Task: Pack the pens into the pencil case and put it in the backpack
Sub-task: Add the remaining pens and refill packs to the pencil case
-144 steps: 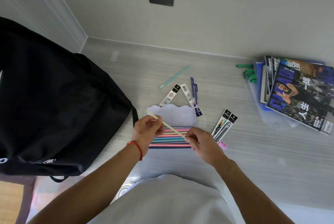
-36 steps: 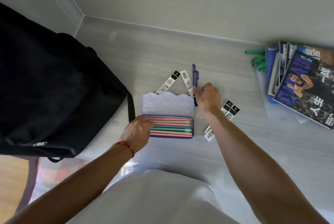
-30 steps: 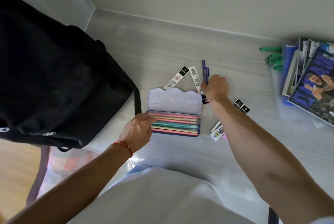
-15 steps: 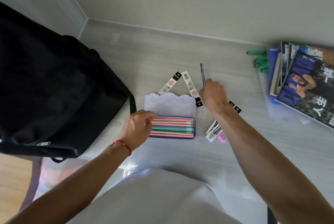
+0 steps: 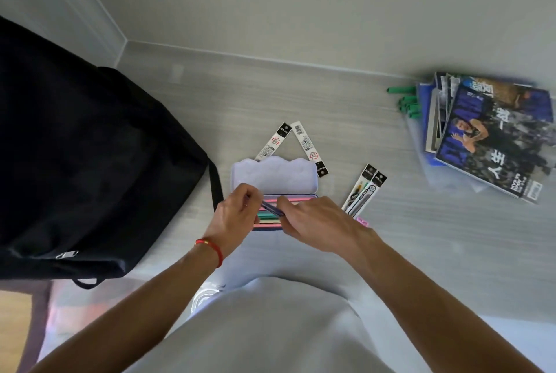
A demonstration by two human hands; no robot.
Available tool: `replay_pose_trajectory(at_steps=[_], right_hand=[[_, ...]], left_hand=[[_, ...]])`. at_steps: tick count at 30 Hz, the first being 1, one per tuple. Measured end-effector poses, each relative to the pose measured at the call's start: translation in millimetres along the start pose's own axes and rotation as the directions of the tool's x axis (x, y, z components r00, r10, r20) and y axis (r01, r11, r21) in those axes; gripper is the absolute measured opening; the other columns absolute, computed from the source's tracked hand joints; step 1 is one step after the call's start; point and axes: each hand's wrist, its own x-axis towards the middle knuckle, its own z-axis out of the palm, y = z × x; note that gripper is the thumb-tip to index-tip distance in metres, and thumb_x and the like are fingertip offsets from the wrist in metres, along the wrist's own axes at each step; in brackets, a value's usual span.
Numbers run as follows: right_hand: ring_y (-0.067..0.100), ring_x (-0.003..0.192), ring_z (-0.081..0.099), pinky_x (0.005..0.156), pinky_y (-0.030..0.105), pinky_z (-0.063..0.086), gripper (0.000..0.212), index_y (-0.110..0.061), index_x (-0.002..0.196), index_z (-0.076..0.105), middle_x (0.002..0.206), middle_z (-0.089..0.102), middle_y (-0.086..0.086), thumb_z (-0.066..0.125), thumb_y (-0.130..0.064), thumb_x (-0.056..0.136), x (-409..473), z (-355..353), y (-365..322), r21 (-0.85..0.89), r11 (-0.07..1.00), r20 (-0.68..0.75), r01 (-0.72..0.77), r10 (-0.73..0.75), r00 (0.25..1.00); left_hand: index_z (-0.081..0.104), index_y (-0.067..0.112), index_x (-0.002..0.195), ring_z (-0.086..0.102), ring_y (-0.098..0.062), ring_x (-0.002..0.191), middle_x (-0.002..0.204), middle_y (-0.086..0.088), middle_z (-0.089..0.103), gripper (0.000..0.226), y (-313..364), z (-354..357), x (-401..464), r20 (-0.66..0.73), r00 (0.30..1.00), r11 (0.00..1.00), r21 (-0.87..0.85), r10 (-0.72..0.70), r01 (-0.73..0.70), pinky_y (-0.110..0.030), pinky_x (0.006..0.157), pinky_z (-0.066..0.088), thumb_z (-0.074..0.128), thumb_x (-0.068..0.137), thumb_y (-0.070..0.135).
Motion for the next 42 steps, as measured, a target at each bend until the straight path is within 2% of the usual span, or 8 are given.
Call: replay_pose_trajectory(at_steps=[2,5,9,13,18,26,33,42], right_hand=[[0.029,0.041,0.049,0.042,0.029,0.009,0.019,-0.012,0.091,0.055,0.054,0.061,0.004,0.045,-0.027,0.096,-2.4,5.5,-6.9,-0.003,1.0,-0.02,0.024,-0.024,1.0],[0.034,0.061,0.061,0.049,0.036,0.033,0.025,-0.012,0.101,0.05,0.07,0.065,0.01,0.037,-0.033,0.102,-5.7,19.8,-14.4,0.108,0.994,0.057,-0.001,-0.006,0.998],[0.032,0.066,0.064,0.054,0.038,0.045,0.024,-0.017,0.106,0.043,0.077,0.069,0.004,0.034,-0.04,0.106,-9.5,30.9,-18.8,0.308,0.944,0.109,-0.115,0.084,0.99],[0.025,0.086,0.064,0.07,0.038,0.051,0.021,-0.021,0.108,0.053,0.095,0.07,-0.005,0.046,-0.04,0.103,-10.0,36.3,-8.4,0.51,0.817,0.134,-0.268,0.232,0.963],[0.014,0.08,0.067,0.074,0.031,0.053,0.009,-0.014,0.095,0.07,0.088,0.073,-0.008,0.066,-0.022,0.096,5.2,46.9,9.3,0.732,0.582,0.103,-0.356,0.422,0.901],[0.02,0.084,0.066,0.079,0.037,0.054,0.009,-0.012,0.095,0.073,0.095,0.07,0.002,0.068,-0.019,0.095,28.1,68.0,11.7,0.663,0.627,0.085,-0.409,0.479,0.873],[0.026,0.086,0.067,0.075,0.039,0.056,0.018,-0.014,0.101,0.074,0.105,0.061,0.001,0.067,-0.03,0.096,29.5,74.2,6.6,0.577,0.701,0.101,-0.419,0.448,0.888],[0.022,0.084,0.067,0.073,0.039,0.057,0.013,-0.016,0.101,0.069,0.104,0.061,0.002,0.069,-0.026,0.094,10.4,72.3,15.4,0.614,0.646,0.008,-0.454,0.57,0.821]], left_hand=[[0.058,0.03,0.08,0.064,-0.012,0.063,0.075,0.0,0.066,0.018,-11.8,-2.1,-6.4,-0.008,1.0,1.0,-0.013,0.002,-0.002,-0.026,0.054,0.055,0.051,0.095,0.038],[0.06,0.03,0.077,0.056,-0.004,0.051,0.061,0.008,0.065,0.02,-28.4,-8.9,-13.8,0.009,1.0,1.0,-0.01,-0.025,0.025,-0.012,0.048,0.046,0.055,0.095,0.038],[0.06,0.027,0.08,0.052,-0.005,0.047,0.059,-0.001,0.064,0.022,-41.8,-21.4,-10.6,0.007,0.999,0.998,-0.042,-0.043,0.044,-0.017,0.047,0.046,0.052,0.096,0.04],[0.064,0.024,0.079,0.058,-0.017,0.051,0.066,-0.006,0.069,0.022,-50.9,-24.4,-0.9,0.061,0.989,0.957,-0.252,-0.135,0.146,-0.03,0.048,0.047,0.055,0.098,0.027],[0.067,0.025,0.08,0.061,-0.007,0.053,0.069,0.001,0.072,0.017,-56.7,-23.2,13.6,0.008,0.993,0.991,-0.076,-0.114,0.114,-0.024,0.053,0.053,0.061,0.094,0.033],[0.073,0.017,0.093,0.06,-0.017,0.081,0.089,-0.001,0.065,0.011,-59.8,-35.3,34.7,0.041,0.989,0.899,0.413,0.14,-0.145,-0.032,0.075,0.055,0.062,0.092,0.014],[0.07,0.014,0.11,0.06,-0.018,0.09,0.103,-0.003,0.063,0.021,-62.5,-31.4,28.2,0.112,0.958,0.832,0.475,0.265,-0.286,-0.027,0.084,0.051,0.061,0.092,0.009],[0.069,0.014,0.111,0.063,-0.02,0.091,0.107,-0.003,0.062,0.019,-64.0,-24.4,32.0,0.138,0.95,0.8,0.512,0.282,-0.312,-0.022,0.081,0.05,0.061,0.094,0.016]])
